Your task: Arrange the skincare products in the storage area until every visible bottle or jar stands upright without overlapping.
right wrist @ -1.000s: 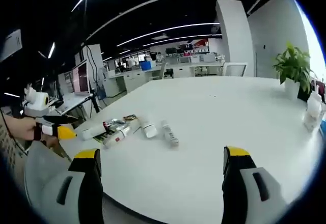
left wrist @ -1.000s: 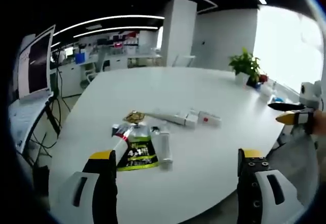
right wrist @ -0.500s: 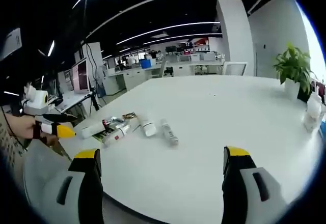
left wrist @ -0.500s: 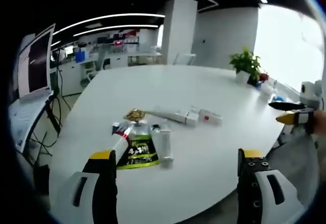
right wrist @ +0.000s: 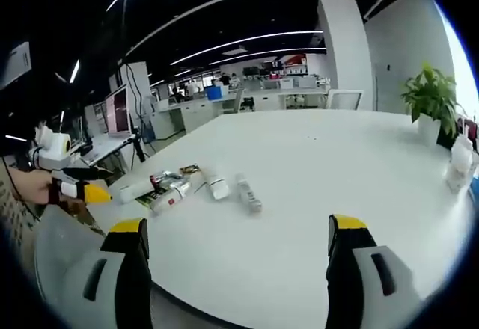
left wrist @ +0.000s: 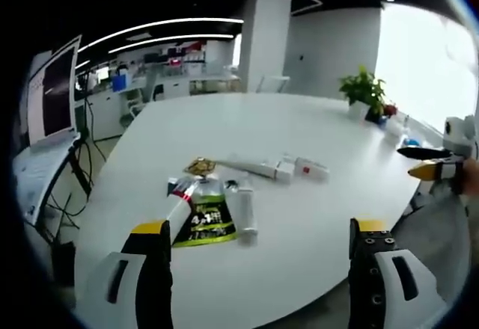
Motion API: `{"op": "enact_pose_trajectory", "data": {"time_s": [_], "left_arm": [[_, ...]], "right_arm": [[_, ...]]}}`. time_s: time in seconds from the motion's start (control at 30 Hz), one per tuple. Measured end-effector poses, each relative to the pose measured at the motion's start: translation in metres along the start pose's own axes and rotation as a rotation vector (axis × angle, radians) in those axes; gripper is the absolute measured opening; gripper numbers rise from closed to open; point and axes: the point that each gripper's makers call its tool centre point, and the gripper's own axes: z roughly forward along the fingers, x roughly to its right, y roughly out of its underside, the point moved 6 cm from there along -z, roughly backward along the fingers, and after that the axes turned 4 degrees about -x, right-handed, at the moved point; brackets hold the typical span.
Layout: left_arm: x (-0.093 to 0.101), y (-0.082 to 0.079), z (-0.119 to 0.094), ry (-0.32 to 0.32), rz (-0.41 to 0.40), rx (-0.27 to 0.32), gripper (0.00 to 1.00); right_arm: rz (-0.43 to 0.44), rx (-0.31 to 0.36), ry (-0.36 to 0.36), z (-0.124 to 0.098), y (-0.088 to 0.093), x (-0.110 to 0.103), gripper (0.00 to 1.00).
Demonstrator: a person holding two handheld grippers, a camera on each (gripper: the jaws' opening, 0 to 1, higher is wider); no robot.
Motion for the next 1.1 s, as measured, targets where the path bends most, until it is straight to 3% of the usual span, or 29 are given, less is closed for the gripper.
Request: {"op": "enact_pose_trajectory", "data": {"time_s": [0.43,0.53,0.83,1.1], "left_arm": [[-0.003,0.000,0.004,0.001,0.021,-0.032,0.96],[-0.008,-0.001,0.004,-0.005,0.053,-0.049,0.96],[-0.029,-0.012,0.007,-0.032,0.049,-0.055,0.96],[-0.053,-0.006,0.015,-0.053,0.064,-0.153,0.94]], "right_arm": [[-0.015,-0.009,0.005,0.001,-0.001,0.000,1.00],[-0.004,-0.004,0.012,0.000,-0.001,0.002,1.00],[0.010,0.003,0.027,-0.001,-0.002,0.005,1.00],[0.015,0.004,0.035,-0.002,-0.002,0.005,1.00]]}}
